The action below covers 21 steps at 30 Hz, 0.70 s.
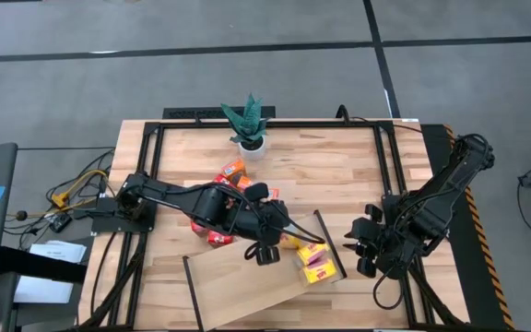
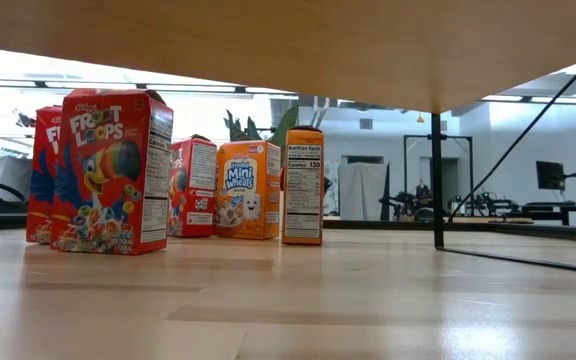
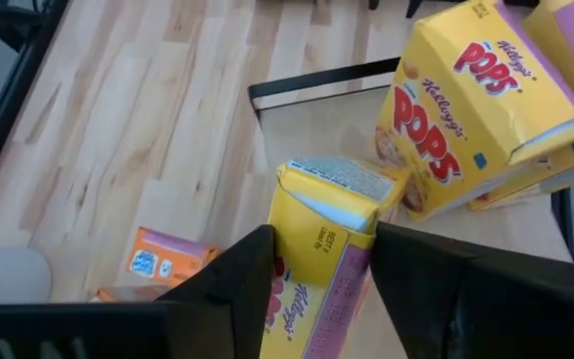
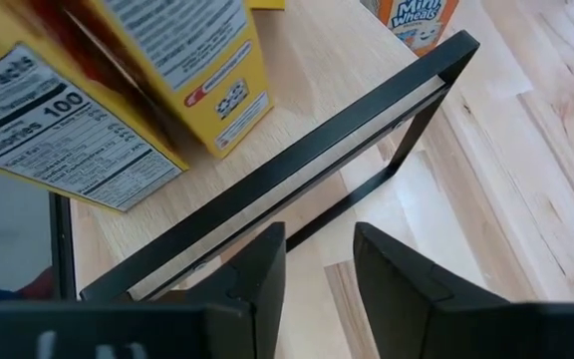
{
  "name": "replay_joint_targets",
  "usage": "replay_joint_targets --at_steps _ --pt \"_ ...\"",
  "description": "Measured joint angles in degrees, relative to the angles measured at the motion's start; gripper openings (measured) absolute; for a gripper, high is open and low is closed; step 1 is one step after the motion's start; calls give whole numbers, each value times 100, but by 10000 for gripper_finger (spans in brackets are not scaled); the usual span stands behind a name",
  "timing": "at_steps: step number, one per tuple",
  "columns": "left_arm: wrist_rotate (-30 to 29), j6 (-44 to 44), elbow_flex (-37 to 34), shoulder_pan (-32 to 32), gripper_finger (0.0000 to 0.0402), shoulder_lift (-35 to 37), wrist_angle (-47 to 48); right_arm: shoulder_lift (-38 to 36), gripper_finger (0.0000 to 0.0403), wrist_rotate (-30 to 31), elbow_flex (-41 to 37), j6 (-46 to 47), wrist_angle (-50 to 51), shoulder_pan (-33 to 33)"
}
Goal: Stack cereal on shelf
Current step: Put the yellow cereal box on the shelf aligned with the yellow cereal boxes
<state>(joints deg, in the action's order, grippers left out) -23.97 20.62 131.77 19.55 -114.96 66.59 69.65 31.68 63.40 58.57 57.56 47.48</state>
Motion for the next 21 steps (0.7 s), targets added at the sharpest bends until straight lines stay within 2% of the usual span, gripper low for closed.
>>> replay_joint_targets --at_steps 11,21 --pt "74 -33 1 -2 196 0 -71 0 157 13 4 -4 1 0" --pt "72 -29 1 -2 202 2 -390 0 151 13 4 -37 2 0"
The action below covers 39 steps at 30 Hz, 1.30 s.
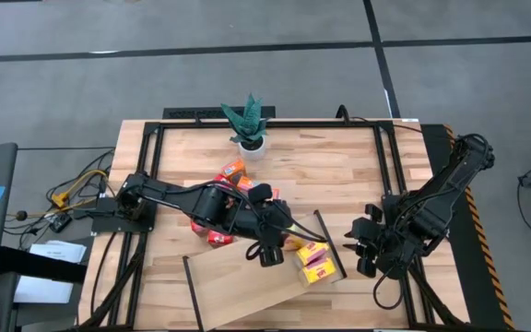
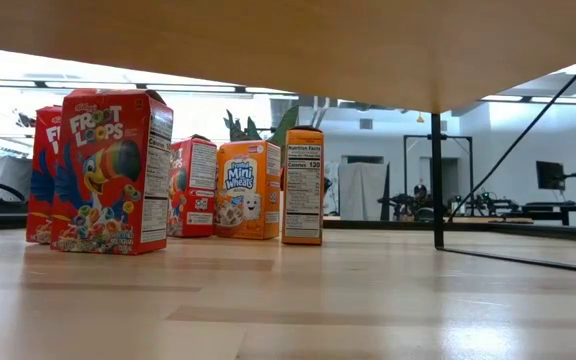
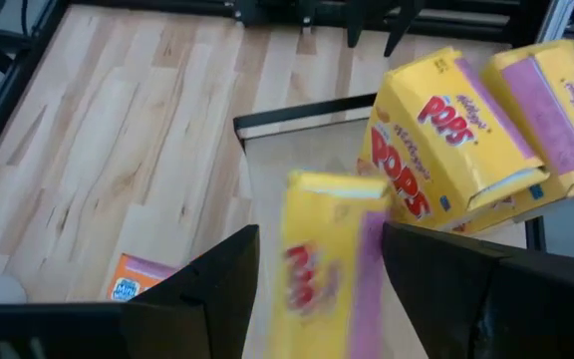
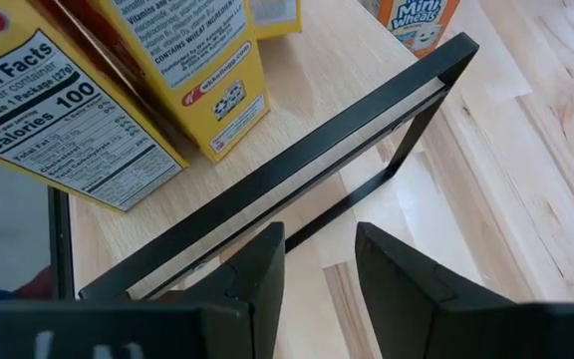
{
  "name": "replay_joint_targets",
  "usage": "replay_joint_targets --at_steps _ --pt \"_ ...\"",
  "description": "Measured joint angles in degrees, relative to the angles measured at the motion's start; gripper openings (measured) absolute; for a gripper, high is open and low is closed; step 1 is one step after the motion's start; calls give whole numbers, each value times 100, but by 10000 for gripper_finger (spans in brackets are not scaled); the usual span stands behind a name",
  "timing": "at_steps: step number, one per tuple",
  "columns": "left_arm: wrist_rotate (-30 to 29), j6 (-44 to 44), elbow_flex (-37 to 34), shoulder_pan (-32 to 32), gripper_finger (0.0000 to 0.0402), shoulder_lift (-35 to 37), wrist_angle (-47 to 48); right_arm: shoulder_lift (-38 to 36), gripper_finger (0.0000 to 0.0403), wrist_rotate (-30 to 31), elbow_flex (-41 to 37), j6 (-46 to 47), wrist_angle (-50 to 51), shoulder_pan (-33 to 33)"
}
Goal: Stack cereal on shelf
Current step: Put the yellow cereal box on the shelf aligned with the yellow cereal boxes
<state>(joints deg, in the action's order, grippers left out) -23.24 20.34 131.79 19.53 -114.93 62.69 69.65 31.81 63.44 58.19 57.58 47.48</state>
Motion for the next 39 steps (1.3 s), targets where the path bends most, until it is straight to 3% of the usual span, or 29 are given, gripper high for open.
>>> replay_joint_targets --at_steps 10,17,25,34,39 --pt "4 -11 0 0 202 10 -43 0 158 -2 0 -13 0 0" --pt "151 176 289 135 198 126 446 0 149 -2 0 -17 24 0" --pt "-1064 -410 163 848 146 188 400 0 144 26 0 -25 27 0" --pt "-1067 -1028 -777 833 95 195 -719 0 154 116 0 -107 33 0" --pt "-1046 -851 -1146 679 64 182 -815 0 154 125 0 -116 33 0"
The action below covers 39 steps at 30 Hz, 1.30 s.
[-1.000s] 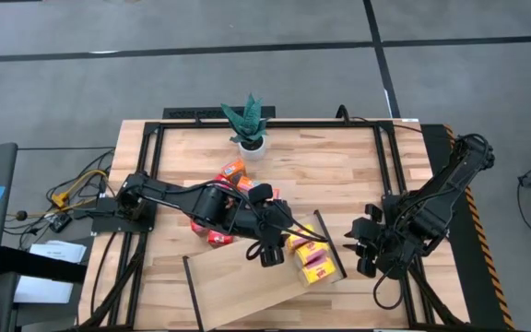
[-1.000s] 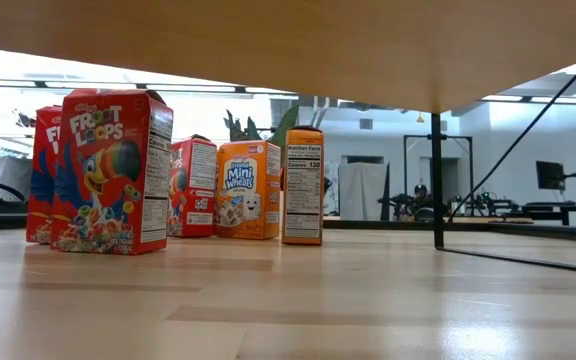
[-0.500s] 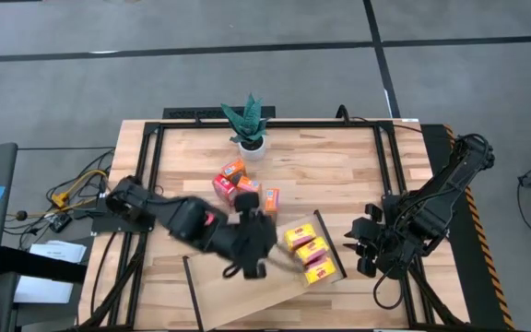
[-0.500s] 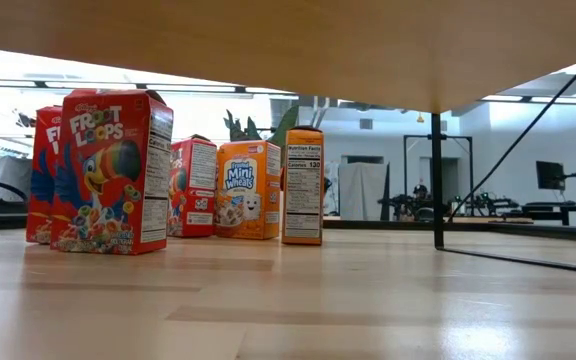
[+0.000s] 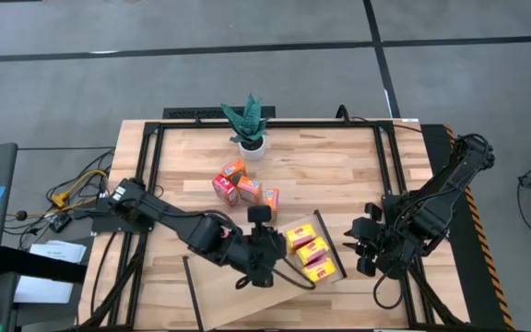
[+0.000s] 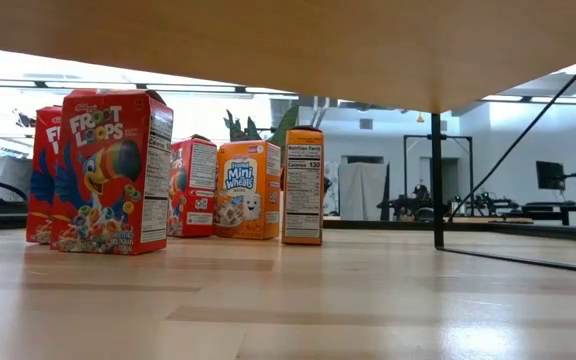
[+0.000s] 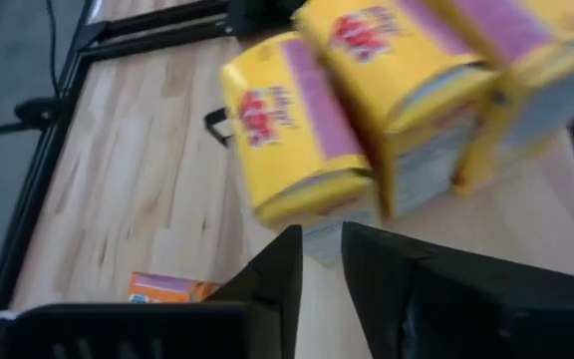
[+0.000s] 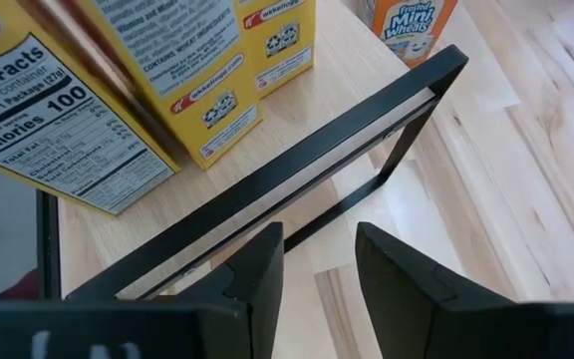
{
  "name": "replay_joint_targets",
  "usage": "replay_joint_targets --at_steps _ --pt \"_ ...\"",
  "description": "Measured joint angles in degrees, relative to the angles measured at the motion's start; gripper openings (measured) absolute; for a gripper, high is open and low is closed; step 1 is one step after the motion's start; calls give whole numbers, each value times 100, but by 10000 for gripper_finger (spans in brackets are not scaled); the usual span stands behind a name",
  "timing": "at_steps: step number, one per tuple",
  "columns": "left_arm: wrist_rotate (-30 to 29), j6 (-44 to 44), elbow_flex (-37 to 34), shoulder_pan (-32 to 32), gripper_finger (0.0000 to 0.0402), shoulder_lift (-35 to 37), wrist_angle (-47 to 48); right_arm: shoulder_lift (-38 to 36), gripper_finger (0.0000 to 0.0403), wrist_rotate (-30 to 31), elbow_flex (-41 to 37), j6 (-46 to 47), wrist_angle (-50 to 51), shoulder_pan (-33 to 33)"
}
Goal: Stack cereal on shelf
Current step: Put the yellow cereal box on the shelf aligned with the yellow cereal boxes, then put the bottom right orange cereal box on the shelf
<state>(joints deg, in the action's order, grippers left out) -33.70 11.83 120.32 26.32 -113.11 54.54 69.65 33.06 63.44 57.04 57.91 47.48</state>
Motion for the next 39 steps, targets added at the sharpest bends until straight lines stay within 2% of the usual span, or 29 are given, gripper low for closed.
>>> replay_joint_targets --at_steps 5,14,19,24,27,30,34,36,39 --pt "84 73 -72 -57 48 -3 -91 0 147 4 0 -27 0 0" --pt "289 34 -69 -154 45 -23 -352 0 139 3 0 -55 0 0" --pt "195 -4 -68 -163 45 5 137 0 144 2 0 -55 -4 0" --pt "-354 349 76 -301 57 388 982 0 151 2 -2 -61 15 0" --pt "-357 617 38 -565 88 779 1072 0 154 2 -2 -62 33 0" --pt "-334 681 21 -870 138 959 1116 0 157 2 -2 -59 31 0" --pt "209 690 -58 -1354 219 922 1137 0 160 2 -2 -57 35 0" --pt "529 814 -248 -1608 261 886 1122 2 162 2 -2 -59 37 0" --pt "604 1320 -825 -1972 317 868 639 1 162 2 -4 -58 65 0"
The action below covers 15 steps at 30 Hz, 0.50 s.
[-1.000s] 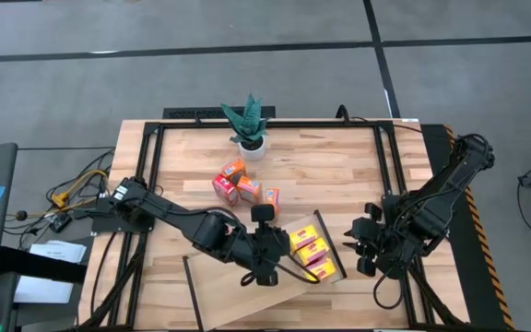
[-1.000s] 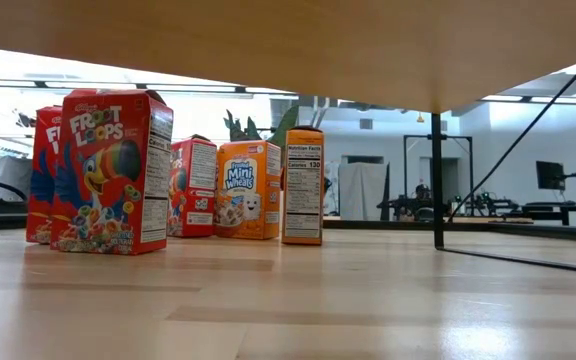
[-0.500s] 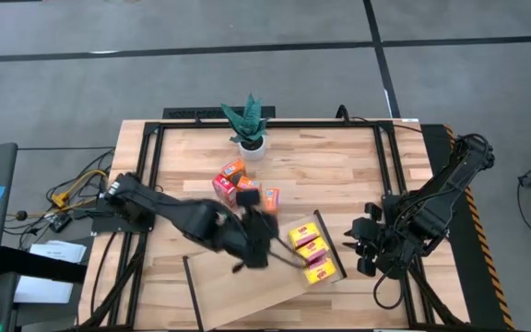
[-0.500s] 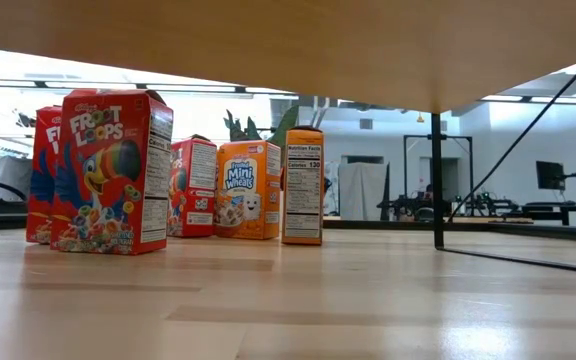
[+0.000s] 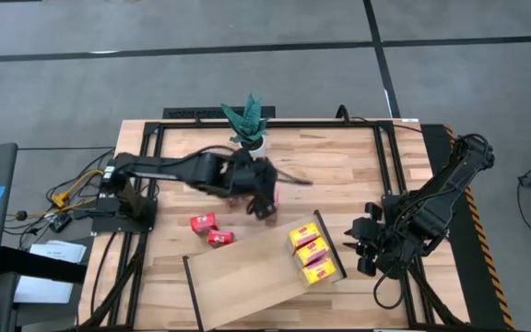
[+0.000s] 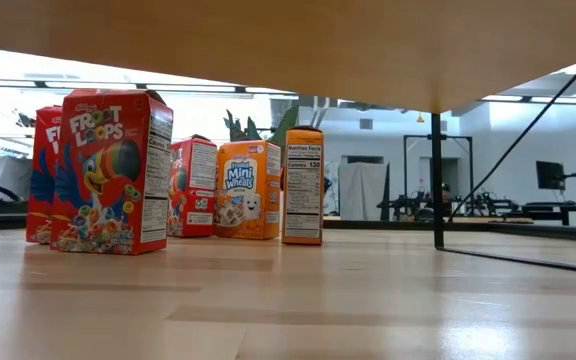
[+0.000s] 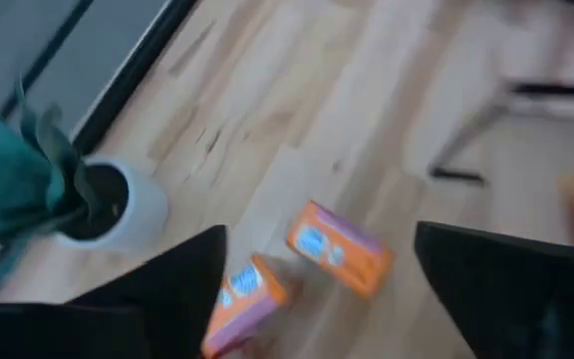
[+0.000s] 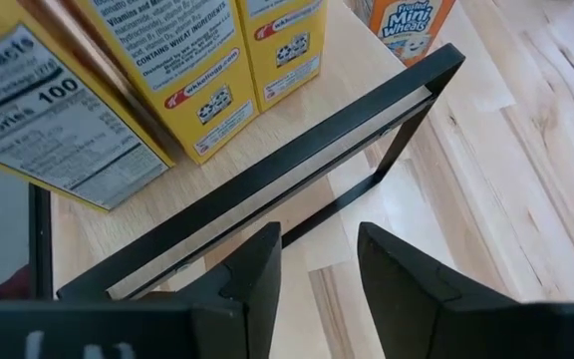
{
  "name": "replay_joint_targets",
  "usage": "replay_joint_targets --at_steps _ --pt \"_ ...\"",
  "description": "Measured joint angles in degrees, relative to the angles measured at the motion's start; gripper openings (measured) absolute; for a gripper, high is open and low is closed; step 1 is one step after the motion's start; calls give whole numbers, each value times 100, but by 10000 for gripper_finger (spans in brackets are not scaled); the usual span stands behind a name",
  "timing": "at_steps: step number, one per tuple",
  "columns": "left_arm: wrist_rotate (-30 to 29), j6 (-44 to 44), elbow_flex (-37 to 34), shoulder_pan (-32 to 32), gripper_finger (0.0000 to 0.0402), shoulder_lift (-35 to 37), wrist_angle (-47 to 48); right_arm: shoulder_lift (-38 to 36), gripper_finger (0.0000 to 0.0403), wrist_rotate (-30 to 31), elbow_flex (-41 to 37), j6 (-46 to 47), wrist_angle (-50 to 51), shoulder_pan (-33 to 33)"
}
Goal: Stack cereal on shelf
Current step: Put the bottom right orange cereal box on the shelf
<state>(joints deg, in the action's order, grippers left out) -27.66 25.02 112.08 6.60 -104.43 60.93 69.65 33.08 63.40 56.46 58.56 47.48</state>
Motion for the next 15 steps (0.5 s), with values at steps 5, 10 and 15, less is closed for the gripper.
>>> replay_joint_targets --at_steps 5,10,15 --pt "93 665 -723 -353 369 -50 -845 2 156 0 -2 1 85 0" --pt "-195 1240 -1323 -360 377 -76 -1318 2 153 4 -2 3 169 0" --pt "-365 1609 -1657 -298 378 -67 -1509 -1 155 7 -2 3 192 -40"
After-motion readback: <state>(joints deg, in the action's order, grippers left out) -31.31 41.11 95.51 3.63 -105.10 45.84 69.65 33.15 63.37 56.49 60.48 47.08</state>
